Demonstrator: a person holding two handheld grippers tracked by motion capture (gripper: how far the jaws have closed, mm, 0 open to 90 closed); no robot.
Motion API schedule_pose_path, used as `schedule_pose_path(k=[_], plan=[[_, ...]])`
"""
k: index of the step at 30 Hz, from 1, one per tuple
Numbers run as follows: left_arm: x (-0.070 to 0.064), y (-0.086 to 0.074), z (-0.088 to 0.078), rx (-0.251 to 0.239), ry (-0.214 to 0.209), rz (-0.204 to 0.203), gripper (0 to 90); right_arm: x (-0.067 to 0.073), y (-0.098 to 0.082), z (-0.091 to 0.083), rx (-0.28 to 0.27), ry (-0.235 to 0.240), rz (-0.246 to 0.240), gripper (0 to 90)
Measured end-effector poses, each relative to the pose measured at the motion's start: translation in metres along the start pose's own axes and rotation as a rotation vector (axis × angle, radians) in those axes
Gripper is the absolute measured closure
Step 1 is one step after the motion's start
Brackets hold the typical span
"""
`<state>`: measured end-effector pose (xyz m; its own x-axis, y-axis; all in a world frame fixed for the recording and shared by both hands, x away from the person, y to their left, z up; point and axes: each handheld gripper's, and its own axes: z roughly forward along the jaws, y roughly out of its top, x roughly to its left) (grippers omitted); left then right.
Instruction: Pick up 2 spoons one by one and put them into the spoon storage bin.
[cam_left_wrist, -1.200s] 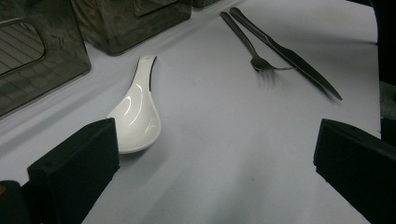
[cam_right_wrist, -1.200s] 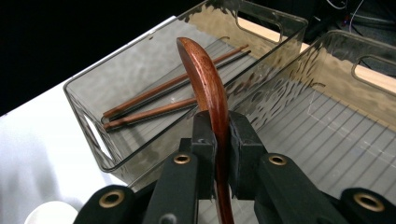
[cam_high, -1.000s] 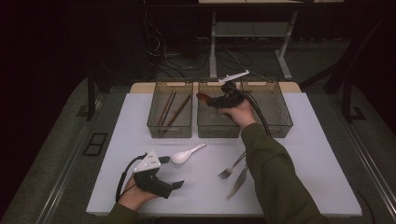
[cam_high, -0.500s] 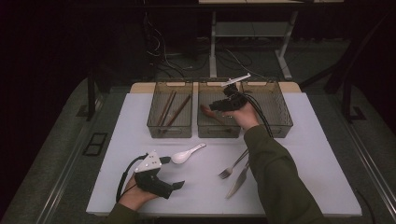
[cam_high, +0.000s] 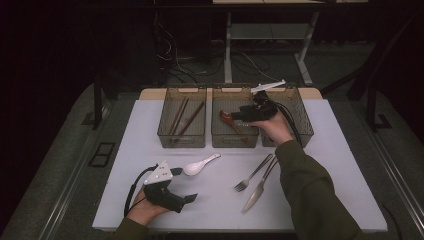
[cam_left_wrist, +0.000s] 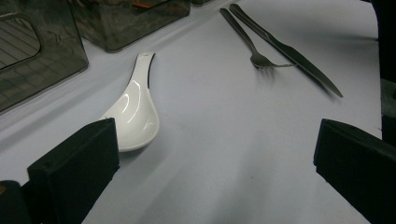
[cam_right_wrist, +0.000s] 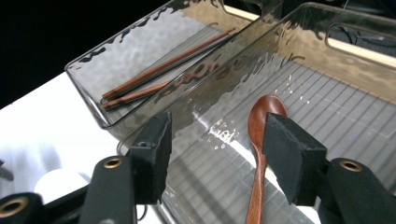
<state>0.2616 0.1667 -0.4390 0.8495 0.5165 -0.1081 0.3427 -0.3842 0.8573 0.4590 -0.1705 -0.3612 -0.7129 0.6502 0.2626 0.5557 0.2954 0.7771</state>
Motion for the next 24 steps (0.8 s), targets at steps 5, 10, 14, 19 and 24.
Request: schedule_pose_path(k=[5, 10, 14, 19, 24], plan=[[0.000, 0.000, 0.000, 0.004, 0.009, -0.020, 0.0, 0.005, -0.007, -0.016, -0.028, -0.002, -0.017, 35.6], [0.003, 0.000, -0.003, -0.002, 0.023, -0.046, 0.0, 0.011, -0.017, -0.030, -0.063, -0.006, -0.040, 32.1], [0.002, 0.000, -0.003, -0.001, 0.034, -0.047, 0.0, 0.017, -0.025, -0.040, -0.082, -0.018, -0.051, 29.3], [0.003, 0.000, -0.002, 0.014, 0.028, -0.053, 0.0, 0.025, -0.035, -0.048, -0.086, -0.035, -0.080, 25.9], [0.002, 0.001, -0.002, 0.015, 0.026, -0.048, 0.0, 0.030, -0.048, -0.055, -0.105, -0.051, -0.095, 24.4]])
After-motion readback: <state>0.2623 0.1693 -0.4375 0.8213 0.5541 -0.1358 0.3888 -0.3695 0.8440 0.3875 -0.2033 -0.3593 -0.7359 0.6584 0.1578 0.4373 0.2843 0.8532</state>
